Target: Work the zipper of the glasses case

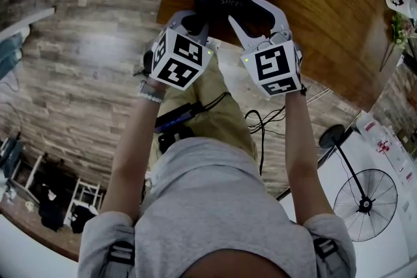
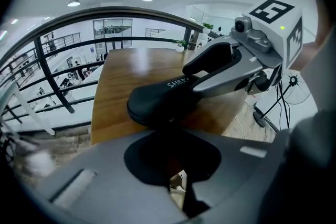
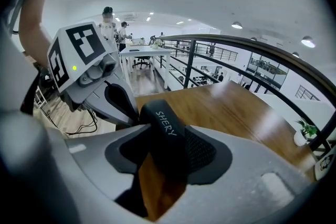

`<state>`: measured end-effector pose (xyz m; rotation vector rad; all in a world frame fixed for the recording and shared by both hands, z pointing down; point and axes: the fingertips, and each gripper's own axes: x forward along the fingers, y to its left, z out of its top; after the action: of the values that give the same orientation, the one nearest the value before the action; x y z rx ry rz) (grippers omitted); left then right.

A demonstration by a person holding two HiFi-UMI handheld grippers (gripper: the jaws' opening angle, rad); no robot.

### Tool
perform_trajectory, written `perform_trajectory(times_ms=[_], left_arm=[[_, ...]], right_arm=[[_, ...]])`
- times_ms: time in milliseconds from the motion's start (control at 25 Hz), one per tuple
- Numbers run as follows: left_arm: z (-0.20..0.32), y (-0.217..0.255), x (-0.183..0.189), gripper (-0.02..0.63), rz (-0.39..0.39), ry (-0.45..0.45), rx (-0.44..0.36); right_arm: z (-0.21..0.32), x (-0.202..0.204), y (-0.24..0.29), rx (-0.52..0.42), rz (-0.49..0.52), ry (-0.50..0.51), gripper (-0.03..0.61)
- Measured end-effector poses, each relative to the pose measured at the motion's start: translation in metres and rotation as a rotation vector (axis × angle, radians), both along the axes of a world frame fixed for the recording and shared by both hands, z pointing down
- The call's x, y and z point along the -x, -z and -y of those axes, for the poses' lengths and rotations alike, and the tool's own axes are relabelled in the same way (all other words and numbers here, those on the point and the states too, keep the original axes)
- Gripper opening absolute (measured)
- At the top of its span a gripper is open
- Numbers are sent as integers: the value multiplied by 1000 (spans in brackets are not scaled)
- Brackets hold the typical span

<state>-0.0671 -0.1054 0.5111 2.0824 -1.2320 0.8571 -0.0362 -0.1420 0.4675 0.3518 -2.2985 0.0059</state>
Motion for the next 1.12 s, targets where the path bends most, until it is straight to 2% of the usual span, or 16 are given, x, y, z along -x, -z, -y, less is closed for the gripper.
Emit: perform_trajectory(times_ms=[240,400,520,800,920,960,1120], left_arm=[[0,1,9,17,-11,46,-3],[2,2,21,15,-3,92,0],[6,5,35,17,9,91,-6],[11,21,40,17,9,98,-76],[15,39,42,17,-5,101,-121],[17,47,43,17,-11,100,-142],[25,84,48,17,-16,79,-232]], right_arm=[[-1,-1,-1,0,4,-4,199],[-2,-10,-2,-36,-34,13,193],[-2,-8,-2,-54,-43,19,189],[-3,-10,-5,-87,-62,28,189],[-3,-10,1,-73,-35,14,182],[0,-10,6,-70,-13,-12,164],[17,-19,35,-74,100,-181,4]])
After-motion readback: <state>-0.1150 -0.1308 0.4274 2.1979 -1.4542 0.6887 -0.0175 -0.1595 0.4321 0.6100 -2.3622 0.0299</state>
